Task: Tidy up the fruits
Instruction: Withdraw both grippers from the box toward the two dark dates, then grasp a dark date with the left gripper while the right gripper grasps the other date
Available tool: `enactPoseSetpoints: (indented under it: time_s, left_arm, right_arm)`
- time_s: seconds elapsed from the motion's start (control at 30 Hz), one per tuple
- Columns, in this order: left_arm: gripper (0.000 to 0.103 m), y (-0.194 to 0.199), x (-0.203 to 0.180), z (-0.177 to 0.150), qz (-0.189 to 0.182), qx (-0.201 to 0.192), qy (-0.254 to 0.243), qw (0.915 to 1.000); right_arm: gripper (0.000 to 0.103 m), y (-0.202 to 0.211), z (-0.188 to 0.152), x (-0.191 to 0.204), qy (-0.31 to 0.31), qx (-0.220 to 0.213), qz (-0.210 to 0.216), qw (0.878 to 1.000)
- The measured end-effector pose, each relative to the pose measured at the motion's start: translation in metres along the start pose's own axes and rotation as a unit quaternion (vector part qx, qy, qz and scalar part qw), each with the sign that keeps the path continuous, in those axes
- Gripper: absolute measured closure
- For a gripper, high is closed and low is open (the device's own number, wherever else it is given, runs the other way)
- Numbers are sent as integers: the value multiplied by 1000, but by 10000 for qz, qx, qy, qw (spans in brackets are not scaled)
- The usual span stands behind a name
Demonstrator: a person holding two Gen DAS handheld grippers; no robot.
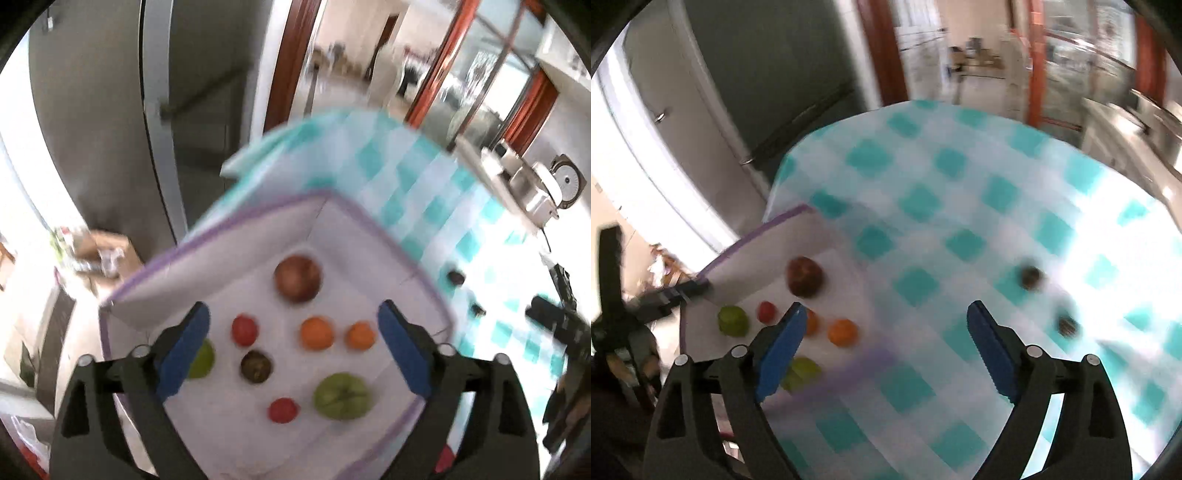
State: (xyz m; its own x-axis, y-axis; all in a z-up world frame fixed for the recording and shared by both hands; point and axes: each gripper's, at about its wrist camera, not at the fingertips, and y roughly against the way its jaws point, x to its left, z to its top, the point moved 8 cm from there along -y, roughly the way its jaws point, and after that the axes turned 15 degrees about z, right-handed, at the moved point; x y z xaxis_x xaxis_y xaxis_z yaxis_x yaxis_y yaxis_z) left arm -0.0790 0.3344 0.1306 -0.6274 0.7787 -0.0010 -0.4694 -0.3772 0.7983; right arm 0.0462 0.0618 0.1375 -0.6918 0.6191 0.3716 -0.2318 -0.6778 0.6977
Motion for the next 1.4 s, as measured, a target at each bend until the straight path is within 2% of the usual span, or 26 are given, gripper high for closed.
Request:
enactPoseSetpoints:
  time_s: [0.07,0.13,0.2,0.3,0.4,0.5,0.63,0.7,0.8,0.9,1.07,1.13,1.27,1.33,1.4]
  left_arm:
    - [2,30,-25,5,-48,-323,7,9995]
    - [2,44,-55,7,-184,-410,-164,9989]
    - [2,41,-94,-3,-277,-309,-465,9981]
    - [2,41,-149,-39,-294,3,-1053,9940]
    - [2,28,-199,-70,-485,181,-1553,9865]
    - [2,26,-249,-92,-733,253,-2173,9730]
    - [2,-2,-298,-94,-937,429,-2601,9601]
    - [2,-21,-319,-87,-941,562,-2682,9571]
    - [2,-57,-342,-65,-973,822,-2479,9604]
    - [2,-85,-349,-45,-1042,1048,-2221,9638]
    - [2,-145,-352,-24,-778,1405,-2079,9649]
    - [2,-166,-354,-20,-674,1552,-2144,9620]
    - [2,-189,-359,-15,-666,1661,-2291,9568]
    - [2,-197,-363,-17,-705,1722,-2417,9523]
    - [2,-205,-369,-20,-742,1772,-2544,9478]
  right_arm:
    - [16,26,-15,-18,-3,-103,-128,9999]
    - [16,60,-37,-43,-70,-235,-355,9991]
    - [16,83,-63,-71,-228,-284,-590,9976]
    - [16,96,-96,-106,-573,-288,-854,9943]
    - [16,103,-131,-139,-1097,-254,-911,9895]
    - [16,92,-145,-157,-1301,-132,-922,9871]
    - [16,53,-144,-180,-1648,117,-834,9827]
    - [16,28,-136,-189,-1717,240,-811,9815]
    - [16,-5,-121,-202,-1890,417,-827,9776]
    - [16,-33,-101,-216,-1953,486,-839,9759]
    - [20,-88,-59,-242,-2070,488,-949,9725]
    - [23,-107,-45,-249,-2078,499,-987,9719]
    - [44,-133,-45,-261,-2097,831,-1267,9660]
    - [45,-136,-47,-259,-1948,802,-1387,9677]
    - [61,-135,-50,-259,-1768,765,-1610,9680]
